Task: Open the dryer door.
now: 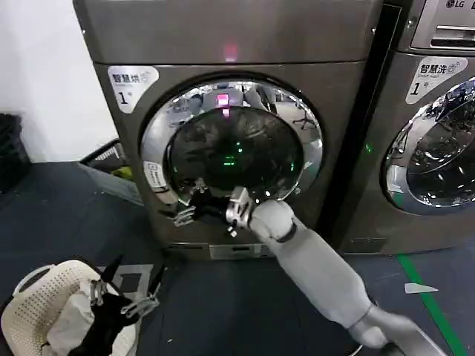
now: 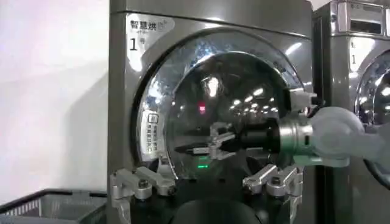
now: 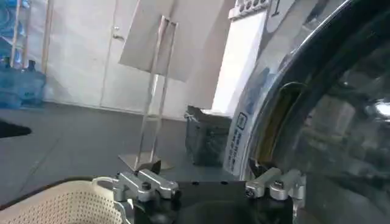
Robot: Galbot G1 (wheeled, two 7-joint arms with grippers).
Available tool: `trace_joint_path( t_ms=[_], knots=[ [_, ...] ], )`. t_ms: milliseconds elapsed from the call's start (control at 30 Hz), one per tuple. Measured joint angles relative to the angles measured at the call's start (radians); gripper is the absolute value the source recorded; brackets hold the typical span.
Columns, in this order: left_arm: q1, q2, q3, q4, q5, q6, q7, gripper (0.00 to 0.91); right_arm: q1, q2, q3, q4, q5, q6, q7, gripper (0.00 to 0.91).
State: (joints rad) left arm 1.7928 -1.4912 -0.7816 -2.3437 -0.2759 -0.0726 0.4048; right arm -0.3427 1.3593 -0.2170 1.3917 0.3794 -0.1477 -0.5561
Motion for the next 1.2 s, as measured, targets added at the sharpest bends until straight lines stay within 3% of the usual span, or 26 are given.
trace_joint_path(
  t_ms=[533, 867, 1200],
  knots=[
    [-0.001, -0.003, 0.006, 0.009, 0.009, -0.002, 0.005, 0.907, 0.059, 0.067, -0.015, -0.132, -0.002, 0.023, 0.002, 0.907],
    [-0.02, 0.009, -0.012, 0.024, 0.008, 0.023, 0.022, 0.907, 0.068, 0.056, -0.024, -0.135, 0.0, 0.012, -0.06, 0.907],
    [-0.092, 0.044, -0.085, 0.053, -0.025, 0.19, 0.069, 0.907, 0.043, 0.008, -0.027, -0.068, 0.049, -0.005, -0.185, 0.907]
  ],
)
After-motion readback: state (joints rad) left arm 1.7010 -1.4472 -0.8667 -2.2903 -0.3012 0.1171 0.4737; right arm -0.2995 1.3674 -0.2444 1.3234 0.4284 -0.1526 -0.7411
